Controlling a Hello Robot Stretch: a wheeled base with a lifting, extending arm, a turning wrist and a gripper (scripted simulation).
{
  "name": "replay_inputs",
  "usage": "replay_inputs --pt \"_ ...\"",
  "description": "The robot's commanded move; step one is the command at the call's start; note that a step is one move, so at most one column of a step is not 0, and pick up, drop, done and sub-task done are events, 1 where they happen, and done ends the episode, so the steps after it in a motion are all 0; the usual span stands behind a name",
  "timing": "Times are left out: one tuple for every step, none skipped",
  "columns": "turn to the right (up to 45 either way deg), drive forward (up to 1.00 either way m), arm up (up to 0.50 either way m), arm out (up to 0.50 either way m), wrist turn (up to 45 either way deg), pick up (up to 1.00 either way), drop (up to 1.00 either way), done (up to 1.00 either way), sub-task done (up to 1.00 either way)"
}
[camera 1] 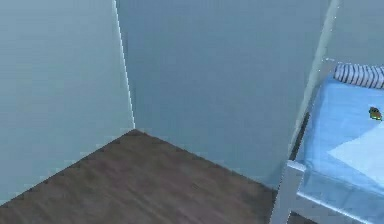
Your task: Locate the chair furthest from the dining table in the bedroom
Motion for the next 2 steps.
replay_inputs --pt "-9.0 0.0 0.0 0.0 0.0 0.0 0.0 0.0 0.0" --pt "0.0 0.45 0.0 0.0 0.0 0.0 0.0 0.0 0.0"
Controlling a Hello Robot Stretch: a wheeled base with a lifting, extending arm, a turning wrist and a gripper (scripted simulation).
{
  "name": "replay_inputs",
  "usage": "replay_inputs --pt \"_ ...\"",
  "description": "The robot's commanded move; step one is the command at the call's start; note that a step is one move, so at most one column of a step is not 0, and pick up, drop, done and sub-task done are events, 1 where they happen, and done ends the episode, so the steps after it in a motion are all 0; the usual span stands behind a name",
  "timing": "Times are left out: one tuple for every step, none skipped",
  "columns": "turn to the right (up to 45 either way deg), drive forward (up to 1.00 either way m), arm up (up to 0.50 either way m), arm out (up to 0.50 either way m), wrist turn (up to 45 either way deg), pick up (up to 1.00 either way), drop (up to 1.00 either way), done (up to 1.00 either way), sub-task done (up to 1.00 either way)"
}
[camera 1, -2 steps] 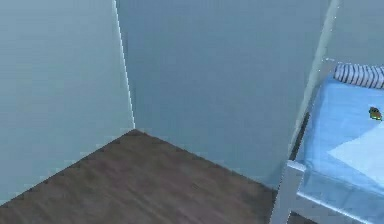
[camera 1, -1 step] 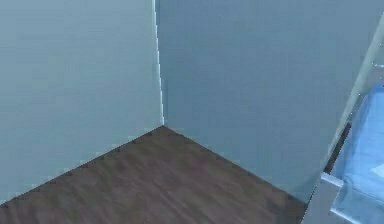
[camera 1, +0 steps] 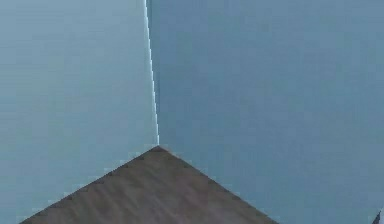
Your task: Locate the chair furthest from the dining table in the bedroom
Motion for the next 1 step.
replay_inputs --pt "-45.0 0.0 0.0 0.0 0.0 0.0 0.0 0.0 0.0"
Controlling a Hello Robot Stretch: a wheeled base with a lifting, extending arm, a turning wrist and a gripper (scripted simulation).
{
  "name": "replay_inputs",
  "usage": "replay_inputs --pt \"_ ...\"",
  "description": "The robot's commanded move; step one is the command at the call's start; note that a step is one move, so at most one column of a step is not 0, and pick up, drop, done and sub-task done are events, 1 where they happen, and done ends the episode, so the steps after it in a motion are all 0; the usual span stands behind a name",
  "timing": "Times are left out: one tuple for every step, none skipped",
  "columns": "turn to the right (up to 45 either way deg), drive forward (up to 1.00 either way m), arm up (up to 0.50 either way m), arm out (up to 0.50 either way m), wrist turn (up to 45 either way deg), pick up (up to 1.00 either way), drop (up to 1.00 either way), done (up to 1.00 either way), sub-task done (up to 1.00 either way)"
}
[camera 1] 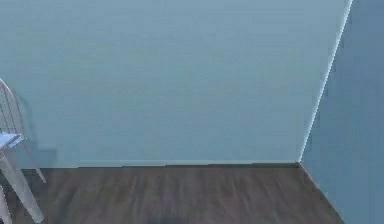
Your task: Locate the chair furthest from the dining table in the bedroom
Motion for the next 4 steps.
replay_inputs --pt "-18.0 0.0 0.0 0.0 0.0 0.0 0.0 0.0 0.0" --pt "0.0 1.0 0.0 0.0 0.0 0.0 0.0 0.0 0.0" --pt "-45.0 0.0 0.0 0.0 0.0 0.0 0.0 0.0 0.0" --pt "-45.0 0.0 0.0 0.0 0.0 0.0 0.0 0.0 0.0"
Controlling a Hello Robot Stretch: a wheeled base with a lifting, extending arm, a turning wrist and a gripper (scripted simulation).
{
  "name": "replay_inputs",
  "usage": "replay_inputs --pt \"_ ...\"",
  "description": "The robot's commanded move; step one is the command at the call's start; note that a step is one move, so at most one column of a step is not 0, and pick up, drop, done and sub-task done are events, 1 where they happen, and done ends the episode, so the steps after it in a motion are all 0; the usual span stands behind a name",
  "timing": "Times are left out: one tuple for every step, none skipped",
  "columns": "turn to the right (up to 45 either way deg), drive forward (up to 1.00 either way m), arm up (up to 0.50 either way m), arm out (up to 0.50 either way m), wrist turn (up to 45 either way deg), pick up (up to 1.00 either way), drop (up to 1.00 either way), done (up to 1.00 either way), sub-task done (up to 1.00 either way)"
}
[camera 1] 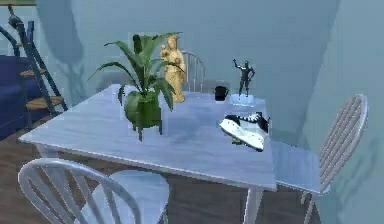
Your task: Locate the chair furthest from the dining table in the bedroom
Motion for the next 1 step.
replay_inputs --pt "-45.0 0.0 0.0 0.0 0.0 0.0 0.0 0.0 0.0"
